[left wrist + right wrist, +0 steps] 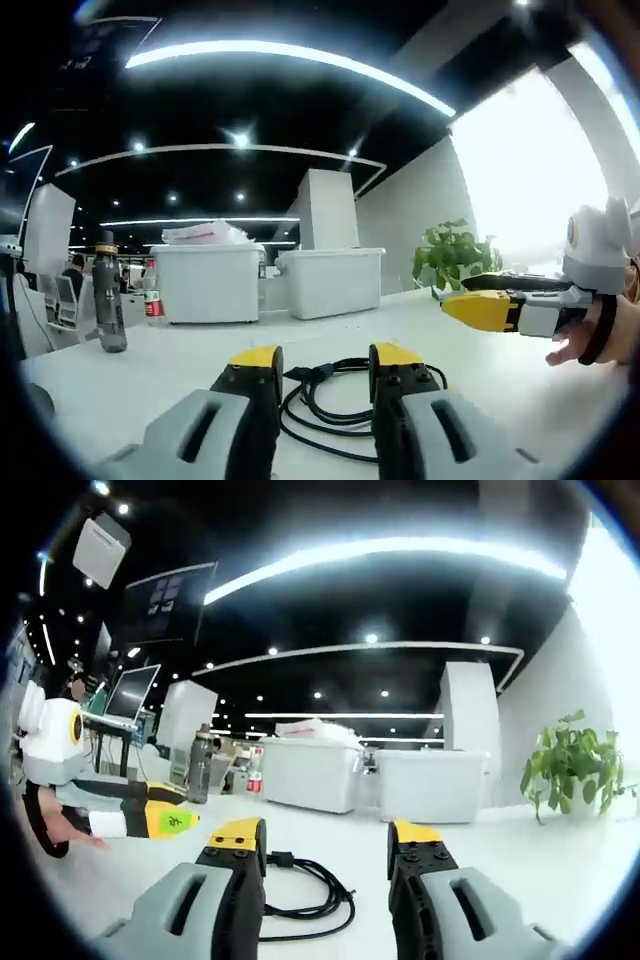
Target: Coil the Type-C to USB data cable on the desktop and secure it with Velcro straps.
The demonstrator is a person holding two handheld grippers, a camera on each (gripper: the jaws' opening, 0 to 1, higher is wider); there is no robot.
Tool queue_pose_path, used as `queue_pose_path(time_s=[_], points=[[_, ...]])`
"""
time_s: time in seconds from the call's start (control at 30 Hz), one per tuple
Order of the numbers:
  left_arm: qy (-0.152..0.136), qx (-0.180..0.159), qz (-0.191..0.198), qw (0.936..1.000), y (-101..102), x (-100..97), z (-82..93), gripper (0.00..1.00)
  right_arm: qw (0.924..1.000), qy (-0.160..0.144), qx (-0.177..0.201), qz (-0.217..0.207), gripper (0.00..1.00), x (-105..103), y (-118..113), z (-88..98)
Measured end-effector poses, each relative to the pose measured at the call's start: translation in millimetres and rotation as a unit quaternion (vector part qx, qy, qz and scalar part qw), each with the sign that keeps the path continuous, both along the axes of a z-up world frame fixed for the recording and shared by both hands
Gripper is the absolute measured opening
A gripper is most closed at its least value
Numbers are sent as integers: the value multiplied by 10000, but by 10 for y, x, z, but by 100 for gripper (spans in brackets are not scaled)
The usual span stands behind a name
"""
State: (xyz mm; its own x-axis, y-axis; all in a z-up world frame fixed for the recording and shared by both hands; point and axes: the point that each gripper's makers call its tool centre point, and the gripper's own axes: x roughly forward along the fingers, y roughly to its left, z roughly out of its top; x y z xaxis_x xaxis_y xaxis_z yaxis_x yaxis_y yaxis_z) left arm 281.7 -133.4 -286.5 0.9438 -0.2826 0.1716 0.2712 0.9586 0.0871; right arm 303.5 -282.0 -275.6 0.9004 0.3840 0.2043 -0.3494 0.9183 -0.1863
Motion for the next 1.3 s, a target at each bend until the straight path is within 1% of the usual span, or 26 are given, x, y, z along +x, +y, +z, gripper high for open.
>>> queue_pose_path(time_s=[0.07, 0.1, 0.13, 0.23, 0.3, 0.33, 0.43, 0.47, 0.53, 0.63, 0.7, 0.77, 0.83, 0.97, 1.07, 1.13, 1.2, 1.27, 1.3], points=[[63, 42, -60, 10000, -17, 14, -19, 39, 9993, -63, -312, -173, 62, 18, -5, -25], [85, 42, -97, 9999, -29, 14, -27, 40, 9984, -143, -490, -254, 62, 15, -14, -16], [119, 44, -161, 9998, -51, 11, -41, 40, 9973, -230, -584, -376, 62, 10, -35, 9], [183, 128, -253, 9994, -108, -4, -68, 40, 9976, -355, -529, -276, 61, -23, -6, 61], [162, 171, -318, 9992, -143, -41, -60, 41, 9984, -306, -433, -189, 58, -34, 10, 58], [125, 160, -348, 9992, -158, -57, -45, 42, 9987, -287, -365, -228, 59, -33, -5, 58], [74, -37, -383, 9992, -139, -70, 2, 45, 9985, -307, -344, -298, 60, -27, -35, 63], [104, -178, -407, 9990, -124, -69, 4, 47, 9985, -277, -353, -326, 60, -16, -44, 51], [228, -323, -472, 9981, -118, -64, -30, 49, 9988, -185, -316, -327, 60, -1, -58, 21], [321, -376, -499, 9975, -82, -30, -48, 56, 9997, -11, -62, -218, 60, 9, -67, -7], [379, -420, -578, 9967, -127, -63, -59, 54, 9997, 60, 128, -187, 60, 15, -95, -3], [364, -424, -583, 9967, -141, -87, -53, 54, 9992, 85, 345, -177, 60, 19, -139, 17], [331, -401, -564, 9971, -133, -85, -44, 53, 9990, 107, 397, -178, 60, 30, -156, 18], [338, -379, -549, 9972, -124, -77, -47, 51, 9989, 155, 320, -297, 60, 42, -197, -9], [399, -327, -506, 9974, -119, -73, -77, 50, 9987, 216, 337, -301, 60, 51, -209, -28], [448, -275, -512, 9973, -119, -73, -92, 46, 9986, 268, 340, -288, 60, 53, -207, -46], [393, -191, -417, 9982, -88, -74, -80, 43, 9986, 311, 300, -295, 60, 57, -205, -66], [370, -213, -448, 9981, -101, -87, -73, 39, 9986, 368, 236, -302, 60, 64, -201, -94], [377, -295, -528, 9975, -134, -106, -68, 39, 9986, 380, 230, -287, 60, 61, -192, -98]])
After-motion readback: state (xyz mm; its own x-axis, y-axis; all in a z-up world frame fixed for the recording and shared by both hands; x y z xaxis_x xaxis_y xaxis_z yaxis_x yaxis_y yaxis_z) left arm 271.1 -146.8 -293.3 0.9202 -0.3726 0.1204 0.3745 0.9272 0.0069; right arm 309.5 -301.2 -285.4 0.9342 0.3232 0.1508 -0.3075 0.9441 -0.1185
